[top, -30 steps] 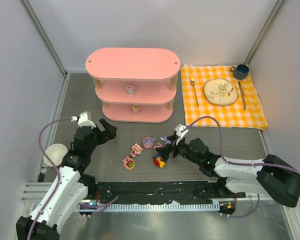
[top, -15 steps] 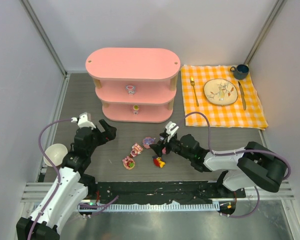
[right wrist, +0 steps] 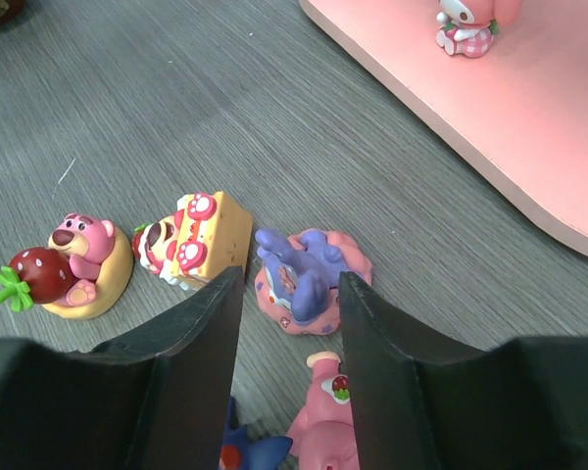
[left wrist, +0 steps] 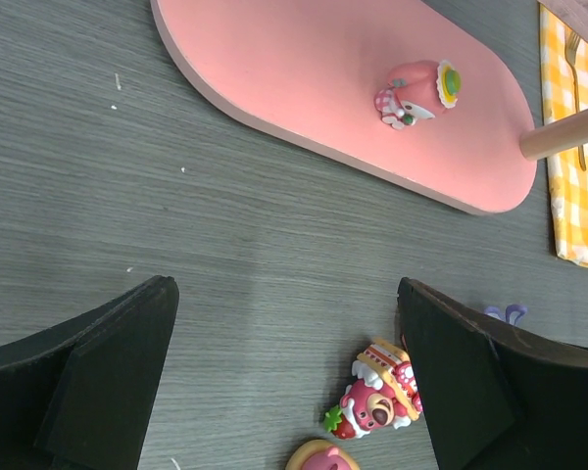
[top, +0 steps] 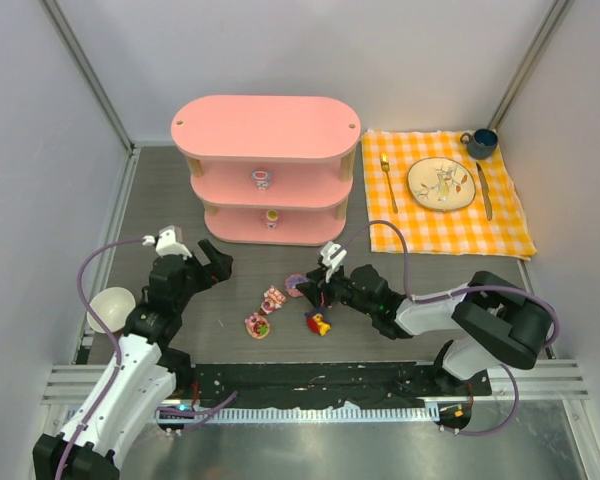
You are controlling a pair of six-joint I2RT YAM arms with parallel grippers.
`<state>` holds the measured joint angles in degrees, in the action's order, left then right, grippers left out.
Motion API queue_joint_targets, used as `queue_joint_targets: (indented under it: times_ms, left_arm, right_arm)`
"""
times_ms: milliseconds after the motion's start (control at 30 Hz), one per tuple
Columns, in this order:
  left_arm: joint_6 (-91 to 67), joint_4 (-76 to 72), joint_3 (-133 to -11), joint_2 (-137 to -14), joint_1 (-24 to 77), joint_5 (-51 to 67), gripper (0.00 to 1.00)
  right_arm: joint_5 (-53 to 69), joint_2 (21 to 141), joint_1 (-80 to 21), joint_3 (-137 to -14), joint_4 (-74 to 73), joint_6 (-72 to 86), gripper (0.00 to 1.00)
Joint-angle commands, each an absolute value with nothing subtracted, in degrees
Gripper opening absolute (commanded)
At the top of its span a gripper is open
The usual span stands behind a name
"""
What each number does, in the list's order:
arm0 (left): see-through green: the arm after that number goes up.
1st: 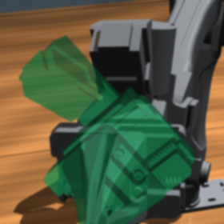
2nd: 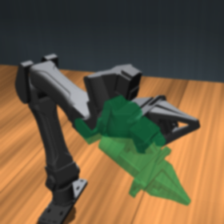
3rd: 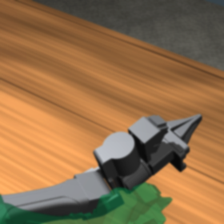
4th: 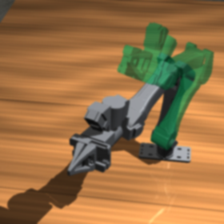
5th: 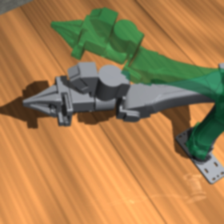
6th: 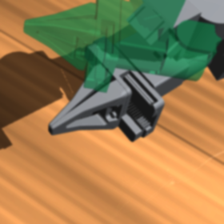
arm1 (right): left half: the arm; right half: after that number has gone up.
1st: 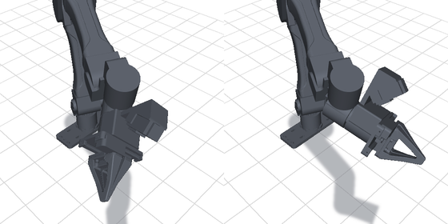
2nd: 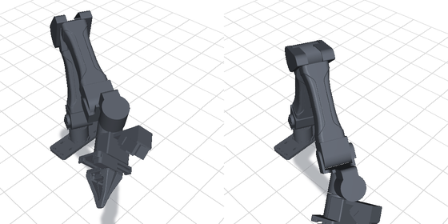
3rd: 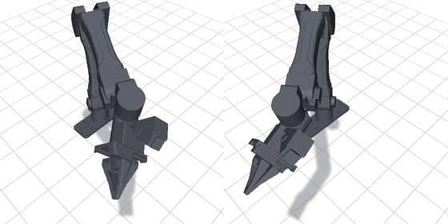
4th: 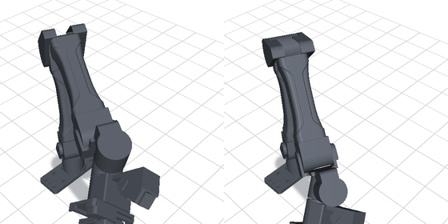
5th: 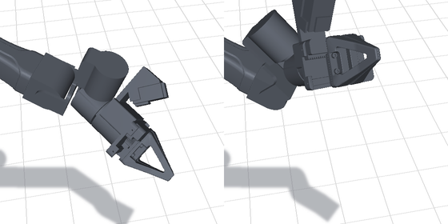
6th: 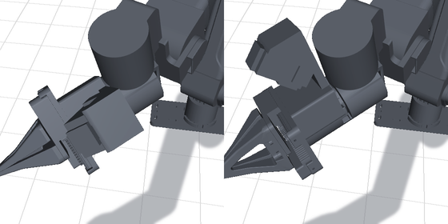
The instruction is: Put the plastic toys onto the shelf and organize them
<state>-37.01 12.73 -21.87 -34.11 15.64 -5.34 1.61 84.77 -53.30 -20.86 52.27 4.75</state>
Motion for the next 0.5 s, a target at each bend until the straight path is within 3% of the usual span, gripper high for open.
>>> queue_joint_targets:
  times_ms: [0,467]
  left_arm:
    - [-36.6,11.1,-21.6,-33.8,15.8,-5.7,1.00]
    - [-37.1,10.3,-21.5,-34.1,15.8,-5.2,1.00]
  right_arm:
    - [2.8,85.1,-53.6,-22.8,55.7,4.9,0.45]
    - [4.2,82.9,-53.6,-22.8,51.9,3.5,0.25]
